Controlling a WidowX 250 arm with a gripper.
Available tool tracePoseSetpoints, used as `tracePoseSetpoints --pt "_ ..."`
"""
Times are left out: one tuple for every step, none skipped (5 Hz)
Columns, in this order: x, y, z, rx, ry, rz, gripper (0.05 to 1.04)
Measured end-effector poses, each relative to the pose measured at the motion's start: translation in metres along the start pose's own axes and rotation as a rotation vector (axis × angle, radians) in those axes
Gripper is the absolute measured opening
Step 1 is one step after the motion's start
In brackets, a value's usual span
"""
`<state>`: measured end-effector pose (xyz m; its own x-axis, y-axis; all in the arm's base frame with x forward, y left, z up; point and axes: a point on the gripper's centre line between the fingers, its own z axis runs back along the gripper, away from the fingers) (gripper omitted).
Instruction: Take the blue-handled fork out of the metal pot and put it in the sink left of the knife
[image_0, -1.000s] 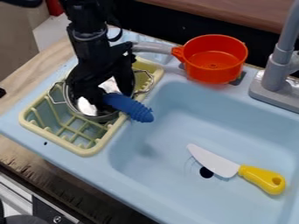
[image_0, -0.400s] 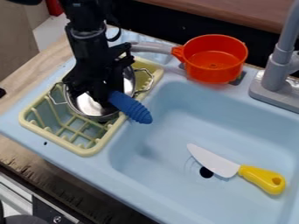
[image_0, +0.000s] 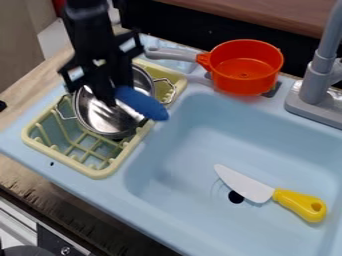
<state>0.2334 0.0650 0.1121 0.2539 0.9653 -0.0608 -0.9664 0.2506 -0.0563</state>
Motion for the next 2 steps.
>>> tracePoseSetpoints --pt "-0.016 0.006 0.021 -0.017 0.040 0.025 0.277" --pt "-0.039 0.010 0.035 -0.012 0.040 -0.049 0.277"
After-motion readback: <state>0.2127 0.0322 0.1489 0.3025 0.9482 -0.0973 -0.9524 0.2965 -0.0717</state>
